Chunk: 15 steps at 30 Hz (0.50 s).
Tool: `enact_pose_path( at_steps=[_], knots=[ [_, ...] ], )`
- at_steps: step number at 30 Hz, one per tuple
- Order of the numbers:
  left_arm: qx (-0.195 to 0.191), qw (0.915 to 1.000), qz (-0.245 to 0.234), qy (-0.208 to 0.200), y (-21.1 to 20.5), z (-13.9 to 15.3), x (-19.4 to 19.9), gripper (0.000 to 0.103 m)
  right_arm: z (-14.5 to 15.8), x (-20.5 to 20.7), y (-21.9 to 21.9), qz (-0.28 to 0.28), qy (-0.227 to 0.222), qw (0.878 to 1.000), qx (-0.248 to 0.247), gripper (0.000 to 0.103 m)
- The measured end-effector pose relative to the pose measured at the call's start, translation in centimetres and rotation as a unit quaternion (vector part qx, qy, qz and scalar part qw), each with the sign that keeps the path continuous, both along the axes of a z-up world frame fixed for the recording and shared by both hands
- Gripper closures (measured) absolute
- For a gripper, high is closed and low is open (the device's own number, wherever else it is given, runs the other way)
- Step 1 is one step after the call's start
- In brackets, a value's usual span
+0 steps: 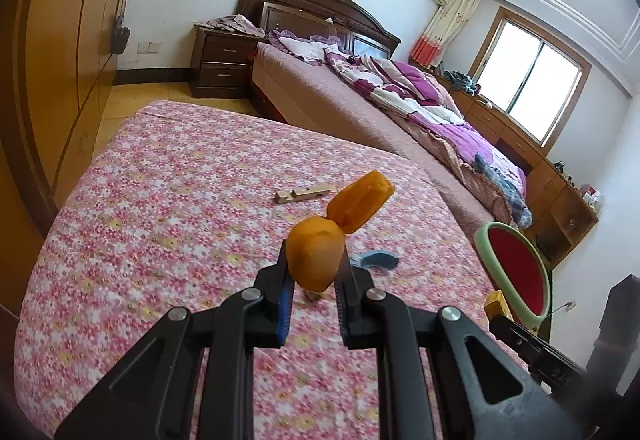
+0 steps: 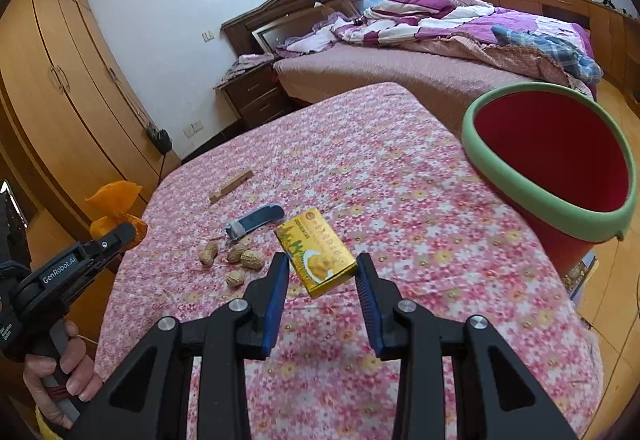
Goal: Collect trash
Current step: 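Carry the orange candy in the left tool while the right tool carries the yellow box to the bucket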
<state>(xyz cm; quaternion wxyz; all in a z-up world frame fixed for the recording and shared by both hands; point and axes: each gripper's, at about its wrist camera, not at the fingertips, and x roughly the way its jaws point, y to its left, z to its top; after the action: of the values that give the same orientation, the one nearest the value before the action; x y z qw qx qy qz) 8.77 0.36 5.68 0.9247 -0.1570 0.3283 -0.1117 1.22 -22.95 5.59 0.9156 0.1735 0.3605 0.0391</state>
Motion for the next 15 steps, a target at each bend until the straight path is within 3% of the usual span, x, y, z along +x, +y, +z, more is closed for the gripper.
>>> enact_pose_path(
  at_steps=[15],
  knots=[
    [-0.003,0.9982,-0.058,-0.015,-4.8,2.3,-0.8,0.085,2.6,-2.3,-3.9,-0.031,-0.04,0.999,0.011,0.066]
  ],
)
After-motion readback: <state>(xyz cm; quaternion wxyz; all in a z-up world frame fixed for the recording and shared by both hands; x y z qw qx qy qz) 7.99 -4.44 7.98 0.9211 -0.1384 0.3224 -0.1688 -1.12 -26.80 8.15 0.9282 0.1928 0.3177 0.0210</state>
